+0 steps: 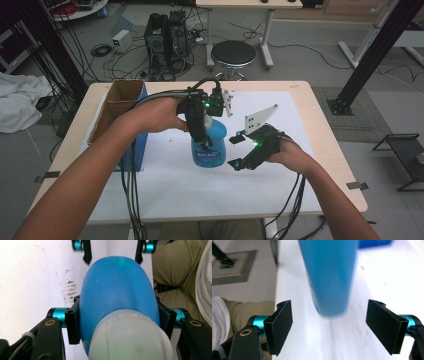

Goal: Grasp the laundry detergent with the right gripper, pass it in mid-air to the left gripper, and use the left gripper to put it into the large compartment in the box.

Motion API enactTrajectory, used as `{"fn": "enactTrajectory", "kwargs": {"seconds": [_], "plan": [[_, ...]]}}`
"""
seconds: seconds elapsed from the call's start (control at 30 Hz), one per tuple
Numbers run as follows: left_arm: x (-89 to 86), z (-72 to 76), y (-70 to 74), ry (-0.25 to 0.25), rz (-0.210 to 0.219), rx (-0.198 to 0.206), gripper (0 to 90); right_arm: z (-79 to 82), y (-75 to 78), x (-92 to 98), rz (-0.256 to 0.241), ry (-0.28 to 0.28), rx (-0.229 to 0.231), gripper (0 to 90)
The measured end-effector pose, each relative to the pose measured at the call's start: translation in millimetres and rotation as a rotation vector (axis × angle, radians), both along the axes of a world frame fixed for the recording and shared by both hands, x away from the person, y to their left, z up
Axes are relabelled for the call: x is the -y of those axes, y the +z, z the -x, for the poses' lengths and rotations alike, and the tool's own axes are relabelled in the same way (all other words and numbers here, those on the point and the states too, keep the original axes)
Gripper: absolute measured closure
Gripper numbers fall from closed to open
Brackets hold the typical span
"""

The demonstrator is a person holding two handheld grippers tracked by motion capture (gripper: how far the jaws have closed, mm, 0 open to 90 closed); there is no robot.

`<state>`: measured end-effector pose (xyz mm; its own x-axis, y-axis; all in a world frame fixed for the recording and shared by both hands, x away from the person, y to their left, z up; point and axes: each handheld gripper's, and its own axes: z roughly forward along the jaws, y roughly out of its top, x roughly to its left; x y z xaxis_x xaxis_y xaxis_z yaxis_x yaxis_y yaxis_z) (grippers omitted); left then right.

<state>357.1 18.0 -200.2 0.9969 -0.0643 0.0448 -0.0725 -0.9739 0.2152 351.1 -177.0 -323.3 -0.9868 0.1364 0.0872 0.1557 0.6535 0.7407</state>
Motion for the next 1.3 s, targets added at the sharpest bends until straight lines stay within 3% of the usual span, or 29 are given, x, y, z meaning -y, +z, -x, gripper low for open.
{"fn": "enactTrajectory", "kwargs": {"seconds": [0.07, 0.1, 0.13, 0.2, 0.3, 0.37, 0.4, 0.47, 0.5, 0.53, 0.57, 0.63, 0.77, 0.83, 0.9, 0.93, 1.0, 1.03, 1.27, 1.3], "plan": [[-4.4, -1.2, 1.5, 0.015, 0.002, 0.002, 37.3, 0.7, -1.5, 7.4, 0.030, 0.010, -0.005, 20.8], [-6.6, -1.9, 2.1, 0.022, 0.004, 0.004, 37.3, -1.1, -2.3, 11.3, 0.034, 0.033, 0.038, 20.8], [-9.3, -2.3, 2.4, 0.034, 0.008, 0.007, 37.3, -0.3, -1.9, 16.2, 0.045, 0.026, 0.047, 20.8], [-12.5, -3.5, 3.6, 0.045, -0.003, 0.016, 37.3, 1.5, 0.6, 26.6, 0.061, -0.004, 0.020, 20.8], [-18.3, -5.5, 4.9, 0.065, -0.012, 0.019, 37.3, 1.0, 3.8, 39.9, 0.072, -0.039, 0.041, 20.8], [-22.0, -7.1, 5.5, 0.078, -0.020, 0.023, 37.3, 1.7, 6.3, 46.9, 0.089, -0.061, 0.003, 20.8], [-23.8, -7.7, 5.8, 0.086, -0.022, 0.022, 37.3, 2.4, 7.6, 50.3, 0.109, -0.070, 0.008, 20.5], [-27.5, -9.4, 7.0, 0.100, -0.032, 0.018, 37.3, 3.8, 8.8, 54.3, 0.168, -0.076, 0.021, 1.9], [-29.4, -10.4, 7.8, 0.107, -0.032, 0.028, 37.3, 5.8, 10.4, 56.9, 0.202, -0.109, 0.009, 0.6], [-31.4, -11.3, 8.1, 0.116, -0.025, 0.024, 37.3, 3.6, 9.8, 60.6, 0.209, -0.098, 0.032, 0.6], [-33.3, -12.4, 9.1, 0.120, -0.023, 0.028, 37.3, 5.0, 11.2, 64.2, 0.222, -0.121, 0.006, 0.6], [-37.1, -14.0, 11.4, 0.138, -0.014, 0.030, 37.3, 6.0, 13.7, 71.9, 0.215, -0.134, 0.002, 0.7], [-43.0, -17.1, 17.9, 0.171, -0.014, 0.047, 37.3, 5.5, 16.0, 85.1, 0.245, -0.160, -0.068, 0.7], [-45.4, -19.5, 21.5, 0.207, -0.013, 0.047, 37.3, 6.8, 16.4, 90.7, 0.284, -0.219, -0.099, 0.7], [-47.8, -20.3, 25.5, 0.234, -0.019, 0.065, 37.3, 6.1, 16.6, 97.6, 0.319, -0.224, -0.082, 0.7], [-49.5, -21.4, 27.4, 0.243, -0.015, 0.079, 37.3, 7.2, 18.1, 100.6, 0.339, -0.232, -0.098, 0.8], [-53.2, -22.9, 32.2, 0.264, -0.020, 0.074, 37.3, 6.2, 18.8, 106.2, 0.352, -0.225, -0.067, 0.8], [-55.3, -23.9, 34.4, 0.274, -0.017, 0.078, 37.3, 8.9, 20.4, 108.6, 0.371, -0.248, -0.089, 0.8], [-73.0, -29.5, 49.9, 0.349, -0.012, 0.081, 37.3, 13.8, 28.2, 123.3, 0.432, -0.272, -0.082, 0.9], [-75.2, -28.6, 50.7, 0.388, 0.014, 0.072, 37.3, 14.4, 28.1, 124.5, 0.427, -0.272, -0.078, 0.9]]}}
